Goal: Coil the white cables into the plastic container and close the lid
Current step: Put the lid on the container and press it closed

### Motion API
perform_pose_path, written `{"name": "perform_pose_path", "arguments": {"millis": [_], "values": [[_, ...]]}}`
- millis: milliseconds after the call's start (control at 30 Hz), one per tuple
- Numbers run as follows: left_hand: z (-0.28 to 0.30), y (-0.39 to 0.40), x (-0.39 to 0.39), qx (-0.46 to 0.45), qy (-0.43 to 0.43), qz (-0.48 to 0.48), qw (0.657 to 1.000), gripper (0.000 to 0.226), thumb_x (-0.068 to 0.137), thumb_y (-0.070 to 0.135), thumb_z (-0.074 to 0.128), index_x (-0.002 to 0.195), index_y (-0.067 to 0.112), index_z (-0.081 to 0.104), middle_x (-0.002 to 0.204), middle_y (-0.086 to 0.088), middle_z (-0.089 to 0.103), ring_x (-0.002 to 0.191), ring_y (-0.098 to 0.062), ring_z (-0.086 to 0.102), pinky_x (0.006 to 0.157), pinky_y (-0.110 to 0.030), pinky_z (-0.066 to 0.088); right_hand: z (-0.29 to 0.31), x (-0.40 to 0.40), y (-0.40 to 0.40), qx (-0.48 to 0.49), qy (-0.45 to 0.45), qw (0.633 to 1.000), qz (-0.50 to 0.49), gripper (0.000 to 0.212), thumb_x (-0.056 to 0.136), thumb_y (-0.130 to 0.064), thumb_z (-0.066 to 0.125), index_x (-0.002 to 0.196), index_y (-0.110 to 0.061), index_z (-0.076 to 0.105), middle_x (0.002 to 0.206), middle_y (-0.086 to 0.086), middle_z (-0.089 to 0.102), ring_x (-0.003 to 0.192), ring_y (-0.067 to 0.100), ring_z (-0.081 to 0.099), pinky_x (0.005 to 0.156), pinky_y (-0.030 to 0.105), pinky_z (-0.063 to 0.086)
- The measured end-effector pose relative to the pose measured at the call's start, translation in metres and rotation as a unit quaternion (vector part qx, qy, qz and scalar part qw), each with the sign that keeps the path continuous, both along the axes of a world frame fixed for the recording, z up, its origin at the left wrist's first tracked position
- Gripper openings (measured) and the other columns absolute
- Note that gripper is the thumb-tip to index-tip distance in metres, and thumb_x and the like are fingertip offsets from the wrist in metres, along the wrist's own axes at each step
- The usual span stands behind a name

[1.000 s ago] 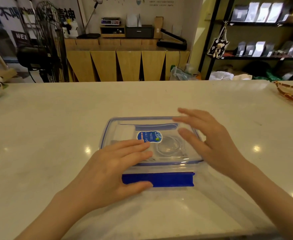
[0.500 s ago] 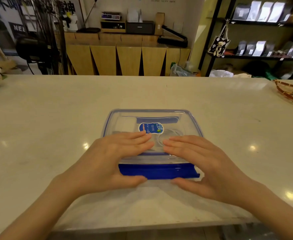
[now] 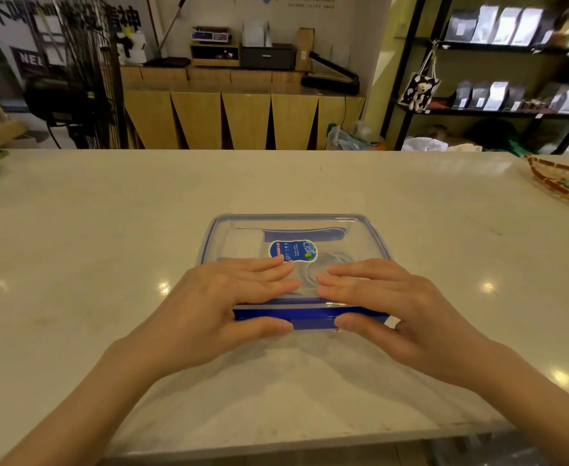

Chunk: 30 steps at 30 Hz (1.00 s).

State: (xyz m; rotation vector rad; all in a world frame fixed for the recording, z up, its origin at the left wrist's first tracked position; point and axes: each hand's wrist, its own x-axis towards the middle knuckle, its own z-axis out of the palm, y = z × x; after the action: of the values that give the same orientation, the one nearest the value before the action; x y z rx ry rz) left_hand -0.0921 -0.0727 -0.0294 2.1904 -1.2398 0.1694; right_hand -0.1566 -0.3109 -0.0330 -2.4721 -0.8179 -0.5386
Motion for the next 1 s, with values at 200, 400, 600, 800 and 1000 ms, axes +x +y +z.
{"name": "perform_pose_path", "arguments": {"millis": [200,400,600,800,1000], "values": [[0.002,-0.001,0.004,-0.006,0.003,-0.006,1.000,0.052,0.075,0.054,0.055,0.116,0.024,0.059,0.122,0.013,0.060,0.120,0.008,0.045,0.100,-0.017,0.039,-0.001,0.003,0.001,0.028,-0.008,1.000,-0.001,0.029,0.086,-0.029,0.054,0.109,-0.016,0.067,0.112,-0.008,0.067,0.112,0.004,0.055,0.089,0.028,0.048],[0.021,-0.004,0.016,-0.006,0.057,-0.016,0.998,0.048,0.071,0.062,0.055,0.105,0.030,0.067,0.105,0.017,0.070,0.104,0.007,0.057,0.086,-0.014,0.047,0.021,0.020,0.002,0.160,0.150,0.976,0.005,0.029,0.080,-0.041,0.059,0.092,-0.020,0.074,0.093,-0.009,0.074,0.095,0.009,0.064,0.080,0.024,0.051],[0.030,-0.029,0.052,0.016,0.065,0.022,0.998,0.025,0.078,0.034,0.062,0.098,0.022,0.071,0.091,0.011,0.064,0.087,-0.004,0.059,0.074,-0.010,0.047,0.032,0.069,0.006,0.162,0.161,0.971,-0.073,0.014,0.083,-0.018,0.062,0.091,-0.029,0.066,0.089,-0.018,0.066,0.091,0.001,0.060,0.079,0.013,0.048],[0.025,-0.039,0.100,0.029,0.045,0.176,0.983,0.038,0.071,0.042,0.070,0.101,0.023,0.060,0.106,0.006,0.054,0.098,-0.007,0.045,0.085,-0.027,0.039,0.029,0.115,-0.006,0.082,0.242,0.956,-0.144,0.038,0.082,-0.034,0.061,0.118,-0.025,0.054,0.120,-0.006,0.057,0.112,0.010,0.049,0.099,0.036,0.041],[0.023,-0.041,0.114,0.115,0.327,0.181,0.920,0.045,0.073,0.054,0.059,0.104,0.022,0.064,0.106,-0.001,0.067,0.092,-0.017,0.062,0.081,-0.034,0.053,0.029,0.124,-0.008,0.012,0.354,0.921,-0.161,0.044,0.086,-0.047,0.046,0.115,-0.017,0.058,0.117,0.004,0.060,0.104,0.019,0.053,0.089,0.033,0.042]]}}
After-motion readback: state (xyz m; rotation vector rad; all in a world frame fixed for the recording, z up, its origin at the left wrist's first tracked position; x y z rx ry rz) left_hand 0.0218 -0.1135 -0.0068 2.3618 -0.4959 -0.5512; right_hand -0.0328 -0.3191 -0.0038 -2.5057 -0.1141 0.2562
